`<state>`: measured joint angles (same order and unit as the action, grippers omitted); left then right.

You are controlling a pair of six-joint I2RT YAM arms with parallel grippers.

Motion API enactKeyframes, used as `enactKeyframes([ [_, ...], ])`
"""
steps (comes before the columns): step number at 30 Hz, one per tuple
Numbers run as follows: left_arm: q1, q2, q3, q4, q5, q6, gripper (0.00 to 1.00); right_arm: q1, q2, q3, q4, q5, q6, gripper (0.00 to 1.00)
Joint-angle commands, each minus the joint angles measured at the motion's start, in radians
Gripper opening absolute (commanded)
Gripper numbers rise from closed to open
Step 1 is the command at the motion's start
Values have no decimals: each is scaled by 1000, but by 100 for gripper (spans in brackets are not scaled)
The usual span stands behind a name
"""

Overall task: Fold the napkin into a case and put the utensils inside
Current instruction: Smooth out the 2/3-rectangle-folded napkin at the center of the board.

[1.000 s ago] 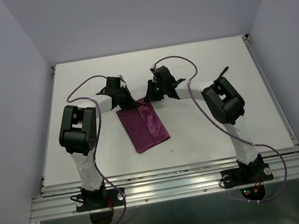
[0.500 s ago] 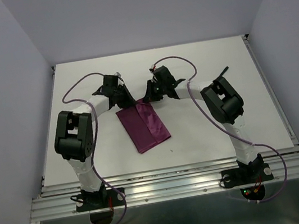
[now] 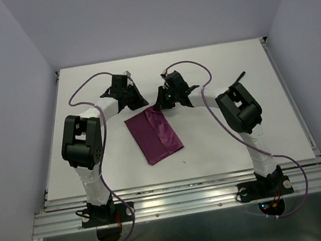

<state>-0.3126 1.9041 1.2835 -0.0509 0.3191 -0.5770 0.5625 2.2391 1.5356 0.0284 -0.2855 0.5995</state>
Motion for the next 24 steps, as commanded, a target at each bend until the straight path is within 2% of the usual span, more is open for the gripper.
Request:
enactKeyframes([
  [1, -3, 44, 59, 23, 32, -12, 0, 4, -36, -23, -22, 16, -7, 14],
  [12, 0, 138, 66, -27, -49, 11, 0, 4, -70, -40, -22, 16, -12, 14],
  [18, 0, 150, 53, -24, -43, 17, 0, 4, -147, -63, -21, 46, -20, 14],
  [24, 0, 147, 51, -21, -35, 22, 0, 4, -128, -89, -13, 10, -14, 14],
])
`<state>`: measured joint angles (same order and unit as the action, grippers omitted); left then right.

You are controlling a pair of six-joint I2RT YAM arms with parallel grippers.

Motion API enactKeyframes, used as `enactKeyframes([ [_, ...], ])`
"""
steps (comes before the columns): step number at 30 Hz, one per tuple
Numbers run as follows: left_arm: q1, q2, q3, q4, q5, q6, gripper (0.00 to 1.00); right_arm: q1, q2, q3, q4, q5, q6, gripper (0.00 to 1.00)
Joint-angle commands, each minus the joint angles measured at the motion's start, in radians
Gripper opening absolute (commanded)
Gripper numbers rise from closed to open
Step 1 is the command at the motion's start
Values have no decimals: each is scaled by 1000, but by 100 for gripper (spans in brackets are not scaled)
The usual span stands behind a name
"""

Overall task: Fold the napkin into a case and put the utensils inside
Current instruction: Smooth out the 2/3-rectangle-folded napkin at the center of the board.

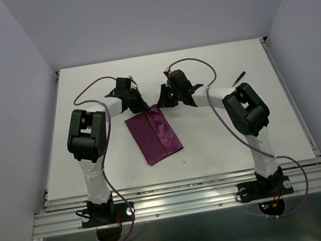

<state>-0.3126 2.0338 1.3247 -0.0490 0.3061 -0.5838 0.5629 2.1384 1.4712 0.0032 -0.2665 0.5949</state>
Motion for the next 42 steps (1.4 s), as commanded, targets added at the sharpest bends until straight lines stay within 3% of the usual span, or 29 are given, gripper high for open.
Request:
enactKeyframes([
  [1, 0, 16, 11, -23, -21, 29, 0, 3, -15, -41, 26, -28, 0, 14],
  [6, 0, 11, 11, -22, -15, 32, 0, 12, 18, -64, 29, -45, -1, 14],
  [15, 0, -6, -5, -9, 5, 41, 0, 12, -83, -35, 27, 13, -17, 15],
  [28, 0, -24, -5, -8, 21, 45, 0, 12, 63, 17, 17, -33, 3, 14],
  [34, -2, -21, -10, -5, 33, 50, 0, 12, 22, 3, 17, 10, -6, 14],
  [42, -3, -15, -12, -2, 41, 56, 0, 12, 23, 106, -11, 62, -26, 15],
])
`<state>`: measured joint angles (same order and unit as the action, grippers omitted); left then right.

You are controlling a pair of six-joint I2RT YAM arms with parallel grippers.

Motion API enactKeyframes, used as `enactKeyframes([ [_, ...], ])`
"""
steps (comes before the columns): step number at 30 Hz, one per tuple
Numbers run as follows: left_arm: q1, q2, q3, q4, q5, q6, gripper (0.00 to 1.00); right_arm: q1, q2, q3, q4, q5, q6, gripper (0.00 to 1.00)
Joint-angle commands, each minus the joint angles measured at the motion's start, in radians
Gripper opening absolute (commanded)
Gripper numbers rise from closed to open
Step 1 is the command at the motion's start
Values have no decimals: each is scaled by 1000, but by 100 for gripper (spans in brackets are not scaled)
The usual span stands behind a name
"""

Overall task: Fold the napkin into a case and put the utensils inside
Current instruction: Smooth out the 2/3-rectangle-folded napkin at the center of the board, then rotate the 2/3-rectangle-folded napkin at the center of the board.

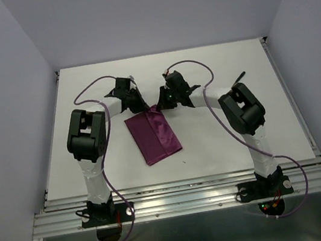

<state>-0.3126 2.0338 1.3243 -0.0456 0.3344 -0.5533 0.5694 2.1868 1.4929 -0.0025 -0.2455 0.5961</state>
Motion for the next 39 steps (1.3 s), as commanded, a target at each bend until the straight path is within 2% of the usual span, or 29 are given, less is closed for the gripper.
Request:
enactKeyframes([
  [1, -3, -15, -11, -5, 14, 26, 0, 6, -15, 95, -28, 37, -28, 15],
  [8, -3, -18, 6, -14, 12, 33, 0, 6, 68, 112, -56, 2, -33, 15],
  [19, -10, -76, 105, -118, -52, 73, 1, 6, 18, -25, -13, 41, -9, 15],
  [23, -19, -98, 150, -172, -93, 98, 23, 6, 16, -26, -13, 52, 1, 14],
  [25, -25, -112, 165, -201, -118, 107, 29, 6, 13, -29, -14, 63, 7, 14],
  [28, -26, -176, 138, -224, -161, 115, 34, 6, 1, -37, -31, 89, 13, 14],
  [31, -25, -227, 54, -240, -213, 96, 31, 6, -27, -51, -45, 130, 22, 14],
  [35, -25, -311, -95, -238, -230, 53, 8, 6, -74, -120, -47, 181, 44, 14],
  [37, -25, -329, -175, -223, -229, 36, 2, 6, -105, -146, -45, 193, 50, 14],
  [39, -26, -348, -217, -208, -209, 20, 0, 6, -124, -183, -45, 199, 57, 15],
])
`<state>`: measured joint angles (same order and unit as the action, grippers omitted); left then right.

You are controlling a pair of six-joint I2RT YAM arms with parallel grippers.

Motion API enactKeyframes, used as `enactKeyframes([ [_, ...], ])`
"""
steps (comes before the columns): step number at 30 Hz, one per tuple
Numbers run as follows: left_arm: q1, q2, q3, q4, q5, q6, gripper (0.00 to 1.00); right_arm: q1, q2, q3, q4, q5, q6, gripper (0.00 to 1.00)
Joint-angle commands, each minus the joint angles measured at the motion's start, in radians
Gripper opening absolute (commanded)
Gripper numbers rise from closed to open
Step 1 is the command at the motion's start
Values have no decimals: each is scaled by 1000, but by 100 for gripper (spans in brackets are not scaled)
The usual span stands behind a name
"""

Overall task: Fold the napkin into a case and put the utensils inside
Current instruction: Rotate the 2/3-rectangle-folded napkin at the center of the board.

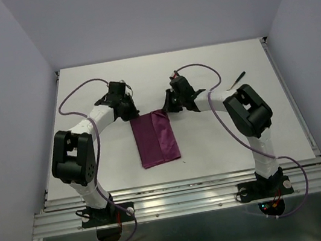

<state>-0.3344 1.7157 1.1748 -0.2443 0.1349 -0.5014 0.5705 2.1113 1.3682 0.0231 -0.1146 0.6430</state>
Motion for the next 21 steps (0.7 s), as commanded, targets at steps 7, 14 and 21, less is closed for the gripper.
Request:
enactKeyframes([
  [7, -9, 22, -136, 26, 9, -32, 0, 5, -142, -179, -49, 66, 38, 15],
  [14, -23, 136, -64, 34, 23, -11, 0, 5, -224, -297, -35, 58, 83, 14],
  [21, -34, 212, 55, 28, 22, 15, 0, 14, -304, -366, -3, 73, 129, 14],
])
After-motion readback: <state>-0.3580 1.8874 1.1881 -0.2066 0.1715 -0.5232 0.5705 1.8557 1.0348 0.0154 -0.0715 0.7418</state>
